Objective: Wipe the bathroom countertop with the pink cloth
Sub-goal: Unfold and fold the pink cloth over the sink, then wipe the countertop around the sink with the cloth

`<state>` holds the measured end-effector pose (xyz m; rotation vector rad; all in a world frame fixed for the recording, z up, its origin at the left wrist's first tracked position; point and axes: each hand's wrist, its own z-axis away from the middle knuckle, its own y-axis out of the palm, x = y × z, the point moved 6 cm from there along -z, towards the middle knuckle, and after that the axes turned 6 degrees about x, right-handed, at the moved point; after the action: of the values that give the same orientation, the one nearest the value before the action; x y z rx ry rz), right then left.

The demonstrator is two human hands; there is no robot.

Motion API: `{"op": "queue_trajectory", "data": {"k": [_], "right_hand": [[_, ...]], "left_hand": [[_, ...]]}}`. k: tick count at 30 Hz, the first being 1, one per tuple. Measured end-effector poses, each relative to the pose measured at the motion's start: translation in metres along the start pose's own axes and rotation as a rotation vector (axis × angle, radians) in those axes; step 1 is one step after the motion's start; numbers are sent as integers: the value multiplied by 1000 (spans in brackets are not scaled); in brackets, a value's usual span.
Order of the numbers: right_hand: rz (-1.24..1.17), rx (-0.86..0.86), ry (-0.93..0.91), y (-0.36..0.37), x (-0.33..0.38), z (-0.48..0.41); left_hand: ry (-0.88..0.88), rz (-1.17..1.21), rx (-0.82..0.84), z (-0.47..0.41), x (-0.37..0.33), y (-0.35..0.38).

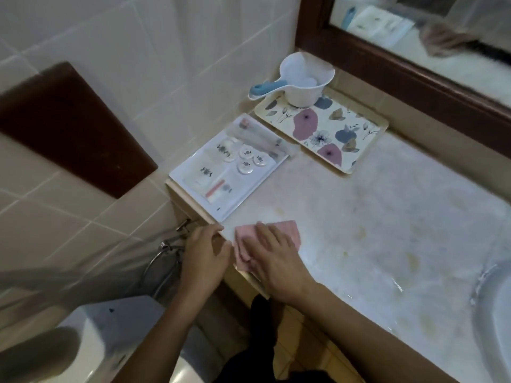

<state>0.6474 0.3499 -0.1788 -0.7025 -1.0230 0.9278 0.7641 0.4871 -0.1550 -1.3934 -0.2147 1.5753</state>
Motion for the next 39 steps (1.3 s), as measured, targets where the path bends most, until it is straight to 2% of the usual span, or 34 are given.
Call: {"op": "queue_trajectory", "data": {"k": [2, 5, 9, 12, 15, 17, 21, 23, 25, 27, 30, 32, 35, 37, 39], "right_hand": [[58, 54, -54, 27, -4, -4], [89, -18, -41, 23, -43, -24], [2, -166, 241, -26, -126, -60], [-4, -212, 378, -56, -175, -69], [-58, -243, 489, -60, -175, -75], [-91, -231, 442, -41, -138, -75], [16, -120, 73, 21, -32, -21], [17, -45, -32, 31, -30, 2], [40, -103, 6, 13, -72, 0], [53, -200, 205, -22, -133, -21], [-12, -203, 481, -67, -187, -59], [-39, -201, 508, -64, -172, -73], [-5, -181, 293, -20, -103, -52], [31, -102, 113, 13, -66, -12], [96, -19, -17, 28, -65, 26]], "left_hand": [[-172, 144, -34, 0, 34, 13], [-318, 320, 40, -8, 58, 38], [-270, 354, 89, -12, 27, 51], [-281, 418, 148, -13, 22, 67], [-263, 563, 137, -13, 27, 74], [-252, 654, 105, -14, 32, 76], [-245, 707, 36, -15, 34, 76], [-250, 759, 48, -14, 33, 77], [-263, 845, 69, -15, 37, 81], [-267, 871, 96, -15, 39, 82], [-254, 742, 91, -11, 32, 69], [-245, 494, -7, -2, 28, 54], [-31, 241, -121, 12, 15, 38], [95, 113, -54, 12, 3, 39], [203, -53, 29, 1, -5, 46]]}}
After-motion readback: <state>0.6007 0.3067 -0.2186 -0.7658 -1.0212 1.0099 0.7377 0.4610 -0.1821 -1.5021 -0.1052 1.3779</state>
